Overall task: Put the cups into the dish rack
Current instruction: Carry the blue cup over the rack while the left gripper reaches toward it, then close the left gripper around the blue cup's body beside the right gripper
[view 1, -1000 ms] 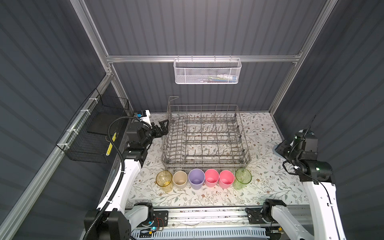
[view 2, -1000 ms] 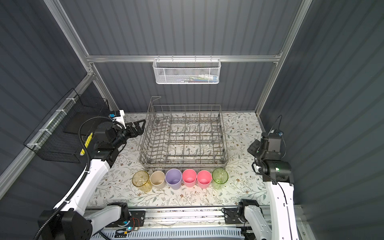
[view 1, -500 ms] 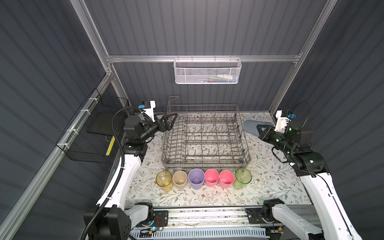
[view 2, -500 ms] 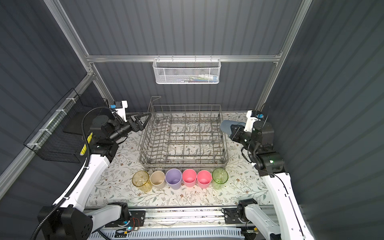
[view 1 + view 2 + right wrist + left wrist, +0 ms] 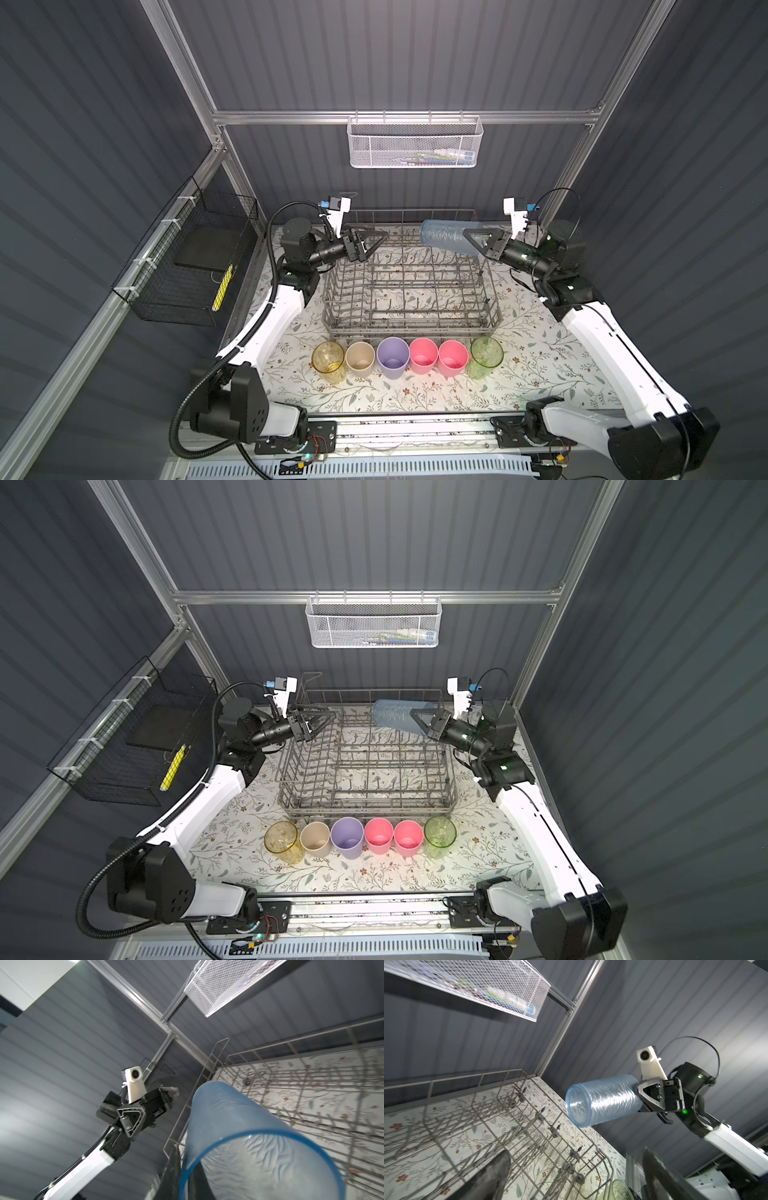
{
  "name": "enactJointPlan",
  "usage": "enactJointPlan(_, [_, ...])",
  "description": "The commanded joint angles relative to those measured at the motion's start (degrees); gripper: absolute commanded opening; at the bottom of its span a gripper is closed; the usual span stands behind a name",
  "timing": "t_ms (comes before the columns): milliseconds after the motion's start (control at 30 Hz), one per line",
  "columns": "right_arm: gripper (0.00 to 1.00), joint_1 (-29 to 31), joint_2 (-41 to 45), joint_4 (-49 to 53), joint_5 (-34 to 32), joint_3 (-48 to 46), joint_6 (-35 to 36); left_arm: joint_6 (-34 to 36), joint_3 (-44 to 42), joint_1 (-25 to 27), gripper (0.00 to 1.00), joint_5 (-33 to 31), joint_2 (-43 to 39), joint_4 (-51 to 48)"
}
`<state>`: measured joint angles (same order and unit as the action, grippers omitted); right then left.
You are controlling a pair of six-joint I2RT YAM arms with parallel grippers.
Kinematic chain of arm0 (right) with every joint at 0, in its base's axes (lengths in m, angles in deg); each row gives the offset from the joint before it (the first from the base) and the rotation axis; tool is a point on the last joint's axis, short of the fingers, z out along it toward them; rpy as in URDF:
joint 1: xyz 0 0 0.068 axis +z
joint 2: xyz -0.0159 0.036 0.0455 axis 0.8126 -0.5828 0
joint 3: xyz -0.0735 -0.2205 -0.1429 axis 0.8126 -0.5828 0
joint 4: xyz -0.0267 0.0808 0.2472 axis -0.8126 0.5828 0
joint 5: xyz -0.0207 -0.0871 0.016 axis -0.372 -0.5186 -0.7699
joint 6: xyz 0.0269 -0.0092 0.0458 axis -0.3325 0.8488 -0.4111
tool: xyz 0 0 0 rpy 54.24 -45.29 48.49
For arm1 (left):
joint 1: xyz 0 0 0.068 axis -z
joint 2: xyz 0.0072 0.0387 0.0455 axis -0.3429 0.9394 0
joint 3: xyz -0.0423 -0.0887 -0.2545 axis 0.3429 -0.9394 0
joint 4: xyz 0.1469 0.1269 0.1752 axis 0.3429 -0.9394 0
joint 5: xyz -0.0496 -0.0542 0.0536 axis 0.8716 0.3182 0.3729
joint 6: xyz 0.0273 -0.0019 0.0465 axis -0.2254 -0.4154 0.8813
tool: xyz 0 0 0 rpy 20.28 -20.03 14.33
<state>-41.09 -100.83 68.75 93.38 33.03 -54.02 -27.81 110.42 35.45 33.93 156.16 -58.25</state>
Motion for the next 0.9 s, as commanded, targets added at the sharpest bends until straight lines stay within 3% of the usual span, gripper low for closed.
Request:
enactJointPlan(0, [0.00, 0.4, -1.9, -13.2, 9.1, -1.2, -7.1, 0.3, 2.6, 1.9, 0.99, 5.7, 2.0, 3.0])
enactJointPlan(333, [0.00, 0.5, -6.9, -24.9, 18.5, -4.1, -14.7, 2.7, 3.3, 3.8, 1.00, 9.1, 4.3, 3.5])
enactJointPlan(567, [0.00, 0.5, -11.0, -45.5, 21.2, -6.9, -28.7, 2.8, 3.9, 4.8, 1.00, 9.4, 5.8, 3.6])
enactJointPlan(867, [0.00, 1.0, -12.1, -47.2, 22.0, -7.0, -29.6, 3.4, 4.2, 6.8, 0.99, 10.0, 6.9, 3.7])
